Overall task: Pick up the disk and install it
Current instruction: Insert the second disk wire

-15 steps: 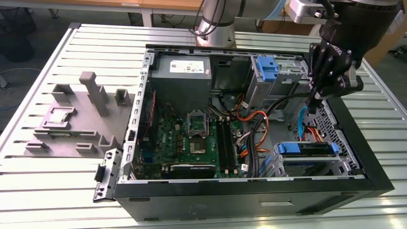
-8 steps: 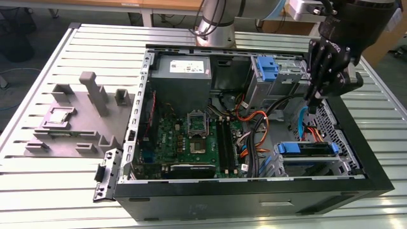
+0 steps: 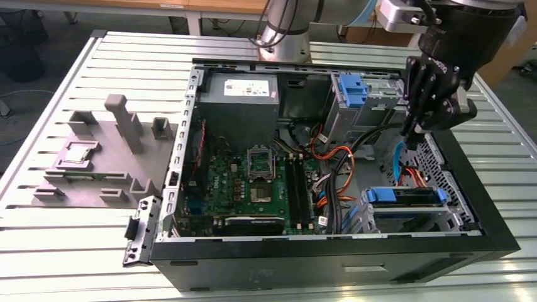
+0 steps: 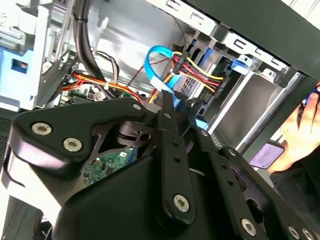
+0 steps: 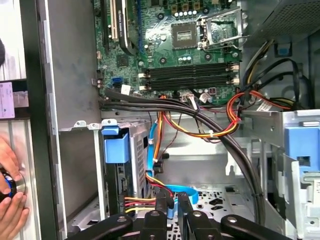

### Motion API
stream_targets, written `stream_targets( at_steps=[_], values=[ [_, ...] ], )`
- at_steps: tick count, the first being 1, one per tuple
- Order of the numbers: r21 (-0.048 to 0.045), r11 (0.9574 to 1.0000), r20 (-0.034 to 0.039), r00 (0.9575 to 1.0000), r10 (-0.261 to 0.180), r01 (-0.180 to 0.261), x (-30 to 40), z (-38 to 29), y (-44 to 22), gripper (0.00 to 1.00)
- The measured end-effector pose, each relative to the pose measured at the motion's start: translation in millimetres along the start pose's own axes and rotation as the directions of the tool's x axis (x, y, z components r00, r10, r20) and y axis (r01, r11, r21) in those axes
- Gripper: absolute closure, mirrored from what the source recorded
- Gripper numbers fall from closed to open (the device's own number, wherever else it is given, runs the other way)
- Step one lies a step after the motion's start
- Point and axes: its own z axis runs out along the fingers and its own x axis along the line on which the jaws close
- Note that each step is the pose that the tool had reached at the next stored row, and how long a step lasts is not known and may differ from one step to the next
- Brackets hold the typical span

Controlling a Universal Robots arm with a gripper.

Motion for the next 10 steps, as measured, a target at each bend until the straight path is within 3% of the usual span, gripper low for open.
stream_targets(
  at_steps=[6,10],
  values=[
    [0.0034,1.0000,-0.0419,0.9991,-0.001,0.002,-0.6,4.1,0.2,0.76],
    [0.0039,1.0000,-0.0477,0.9989,-0.002,0.002,-1.8,11.2,0.5,0.76]
  ],
)
